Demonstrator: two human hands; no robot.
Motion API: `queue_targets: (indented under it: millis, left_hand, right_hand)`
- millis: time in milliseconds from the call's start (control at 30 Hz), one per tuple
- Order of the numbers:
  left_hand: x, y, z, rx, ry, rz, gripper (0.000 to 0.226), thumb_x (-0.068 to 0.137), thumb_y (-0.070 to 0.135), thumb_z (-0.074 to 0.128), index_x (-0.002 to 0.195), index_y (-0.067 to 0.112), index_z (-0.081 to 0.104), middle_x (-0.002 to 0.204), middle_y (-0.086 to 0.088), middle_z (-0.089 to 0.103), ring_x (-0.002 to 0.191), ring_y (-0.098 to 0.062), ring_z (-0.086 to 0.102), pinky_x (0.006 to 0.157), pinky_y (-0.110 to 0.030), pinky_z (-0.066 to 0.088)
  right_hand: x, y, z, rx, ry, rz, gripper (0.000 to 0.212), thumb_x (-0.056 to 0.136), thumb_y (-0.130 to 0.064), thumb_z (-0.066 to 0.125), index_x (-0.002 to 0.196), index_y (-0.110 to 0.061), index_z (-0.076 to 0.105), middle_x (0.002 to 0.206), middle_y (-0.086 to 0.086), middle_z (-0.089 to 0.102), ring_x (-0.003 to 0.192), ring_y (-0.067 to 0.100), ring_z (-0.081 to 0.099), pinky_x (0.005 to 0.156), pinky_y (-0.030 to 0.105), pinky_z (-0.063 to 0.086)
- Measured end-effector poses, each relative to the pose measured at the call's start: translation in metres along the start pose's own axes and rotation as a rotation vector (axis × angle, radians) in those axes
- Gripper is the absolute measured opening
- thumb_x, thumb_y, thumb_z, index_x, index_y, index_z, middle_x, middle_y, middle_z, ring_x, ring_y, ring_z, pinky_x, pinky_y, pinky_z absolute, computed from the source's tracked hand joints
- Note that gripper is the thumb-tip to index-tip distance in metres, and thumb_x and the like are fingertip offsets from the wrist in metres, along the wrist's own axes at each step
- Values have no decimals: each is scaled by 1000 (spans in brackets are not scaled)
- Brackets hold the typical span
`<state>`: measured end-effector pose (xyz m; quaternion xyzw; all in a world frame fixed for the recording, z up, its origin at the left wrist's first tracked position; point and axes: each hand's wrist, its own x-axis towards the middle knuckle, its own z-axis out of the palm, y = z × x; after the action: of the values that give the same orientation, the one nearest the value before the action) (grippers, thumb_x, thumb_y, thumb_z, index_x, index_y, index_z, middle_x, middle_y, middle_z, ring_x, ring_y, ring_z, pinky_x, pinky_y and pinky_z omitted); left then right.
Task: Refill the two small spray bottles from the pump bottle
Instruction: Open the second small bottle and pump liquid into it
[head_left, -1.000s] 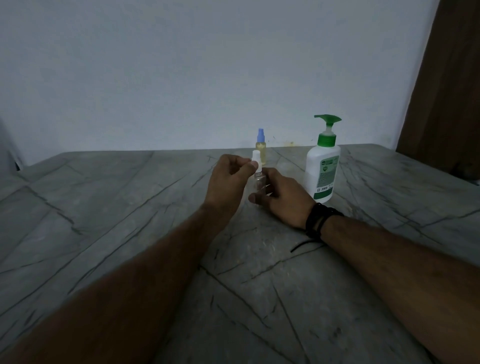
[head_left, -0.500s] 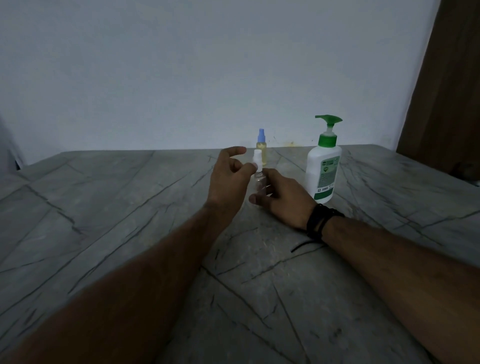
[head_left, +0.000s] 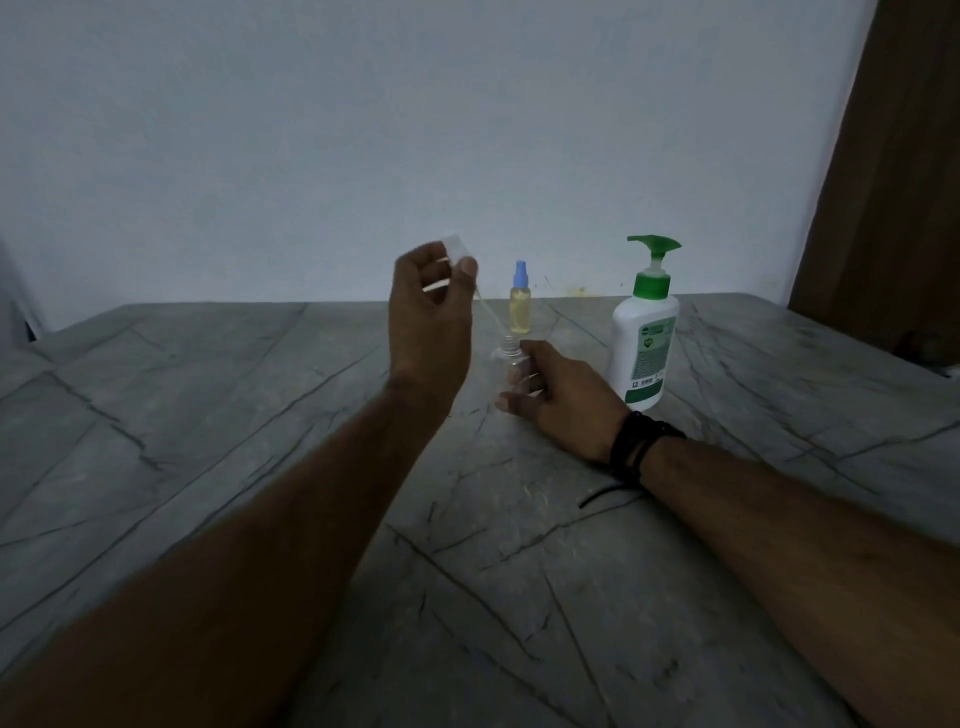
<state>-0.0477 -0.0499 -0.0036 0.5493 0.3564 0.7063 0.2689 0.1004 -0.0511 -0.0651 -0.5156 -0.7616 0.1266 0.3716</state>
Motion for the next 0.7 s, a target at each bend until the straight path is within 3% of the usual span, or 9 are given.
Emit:
queue_targets:
  millis: [167, 300, 400, 500, 567, 700]
  left_hand:
    - [11, -11, -18, 161, 58, 58, 24, 97, 32, 54, 119, 23, 51, 108, 5, 58, 95, -7, 58, 70, -14, 50]
    - [7, -57, -33, 818, -218, 168, 33, 93, 43, 54, 120, 23, 58, 111, 1, 61, 96, -14, 56, 75, -26, 46]
    - [2, -68, -34, 1002, -398, 28, 38, 89, 53, 53, 117, 28, 59, 115, 0, 63, 101, -20, 57, 85, -44, 50]
    - [-1, -64, -31, 1145, -515, -44, 42, 91, 55, 49, 123, 28, 55, 126, -1, 56, 117, -24, 49, 95, -49, 43]
    - [-4, -60, -29, 1154, -537, -41, 44, 91, 51, 50, 129, 28, 50, 134, -1, 50, 126, -25, 42, 100, -49, 39]
    - [-6, -57, -29, 886, -474, 42, 46, 88, 33, 60, 132, 24, 49, 136, 0, 47, 125, -19, 41, 102, -40, 40]
  right_hand:
    - [0, 0, 0, 13, 13, 18, 67, 87, -40, 71, 143, -17, 42, 114, -6, 64, 97, 12, 64, 92, 32, 52]
    - [-1, -1, 0, 10, 3, 21, 71, 88, -41, 71, 146, -16, 38, 115, -9, 61, 97, 8, 62, 90, 26, 51]
    - [-2, -2, 0, 3, 13, 15, 72, 87, -42, 71, 146, -16, 38, 116, -10, 59, 100, 8, 62, 92, 28, 52]
    - [-2, -2, 0, -1, 20, 7, 72, 88, -43, 71, 146, -16, 37, 117, -10, 57, 102, 9, 61, 91, 25, 51]
    - [-3, -3, 1, 6, 23, 5, 71, 88, -44, 69, 146, -17, 38, 120, -7, 58, 103, 9, 61, 90, 23, 50]
    - [-3, -4, 0, -8, 21, 4, 62, 93, -40, 63, 145, -17, 38, 127, -3, 60, 104, 9, 59, 92, 25, 49]
